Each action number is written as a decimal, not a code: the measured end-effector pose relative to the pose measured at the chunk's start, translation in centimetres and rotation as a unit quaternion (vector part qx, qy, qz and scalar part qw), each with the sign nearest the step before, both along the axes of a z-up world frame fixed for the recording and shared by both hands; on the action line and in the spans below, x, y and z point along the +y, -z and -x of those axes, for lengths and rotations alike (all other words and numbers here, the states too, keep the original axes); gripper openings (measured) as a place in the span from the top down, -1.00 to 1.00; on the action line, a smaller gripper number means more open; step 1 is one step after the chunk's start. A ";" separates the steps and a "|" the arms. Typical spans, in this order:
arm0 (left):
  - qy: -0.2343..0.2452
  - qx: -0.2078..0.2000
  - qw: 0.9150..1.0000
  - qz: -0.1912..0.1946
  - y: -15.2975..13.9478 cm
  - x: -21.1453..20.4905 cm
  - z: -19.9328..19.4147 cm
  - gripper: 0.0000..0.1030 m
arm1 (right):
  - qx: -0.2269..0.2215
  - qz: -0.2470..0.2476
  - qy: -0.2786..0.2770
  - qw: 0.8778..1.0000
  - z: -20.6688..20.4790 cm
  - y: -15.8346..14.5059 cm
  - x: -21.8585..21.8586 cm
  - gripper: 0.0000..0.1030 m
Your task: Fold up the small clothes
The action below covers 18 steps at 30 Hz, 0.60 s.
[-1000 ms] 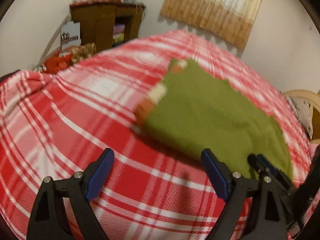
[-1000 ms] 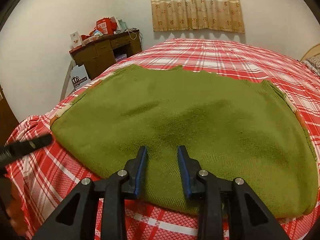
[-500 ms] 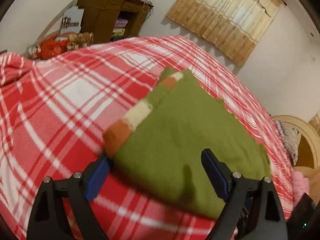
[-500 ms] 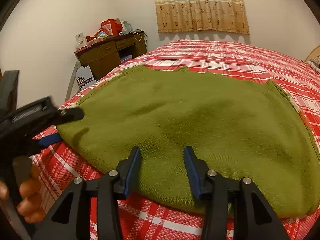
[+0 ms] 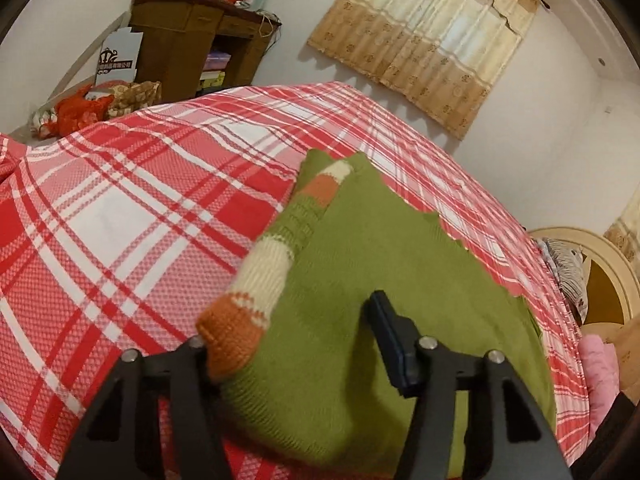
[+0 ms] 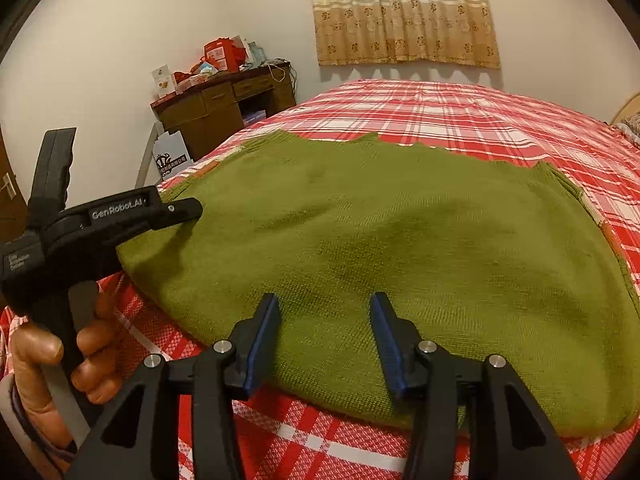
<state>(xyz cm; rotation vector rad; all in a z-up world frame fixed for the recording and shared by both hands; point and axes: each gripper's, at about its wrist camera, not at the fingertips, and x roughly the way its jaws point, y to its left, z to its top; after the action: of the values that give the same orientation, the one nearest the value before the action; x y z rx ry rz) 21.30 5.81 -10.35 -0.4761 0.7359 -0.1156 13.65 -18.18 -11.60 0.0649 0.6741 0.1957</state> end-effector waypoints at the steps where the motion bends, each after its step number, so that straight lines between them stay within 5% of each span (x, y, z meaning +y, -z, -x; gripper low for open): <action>1: -0.003 0.005 1.000 -0.007 -0.1 -0.2 -0.1 -0.14 | 0.000 0.002 0.000 1.000 0.0 0.0 0.1 0.01; 6: -0.003 -0.001 0.997 -0.076 -1.3 -1.7 0.0 0.41 | -0.001 -0.001 -0.001 1.000 0.0 0.0 -0.1 0.01; 16: -0.006 -0.006 0.997 -0.074 -1.9 -1.9 -0.2 0.48 | 0.002 -0.019 -0.004 1.000 0.0 -0.1 -0.6 0.03; 17: -0.006 -0.004 0.997 -0.072 -1.6 -1.8 -0.2 0.48 | 0.011 -0.020 -0.005 1.000 -0.3 -0.3 -0.6 0.14; 18: -0.007 -0.001 0.998 -0.068 -1.3 -1.7 -0.2 0.47 | 0.017 -0.030 -0.007 0.999 -0.7 -0.9 -0.6 0.70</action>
<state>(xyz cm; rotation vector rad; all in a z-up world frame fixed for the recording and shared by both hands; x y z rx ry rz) 21.53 4.08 -9.08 -0.3506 0.7334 -0.0531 14.40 -18.81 -10.69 0.1207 0.7027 0.2290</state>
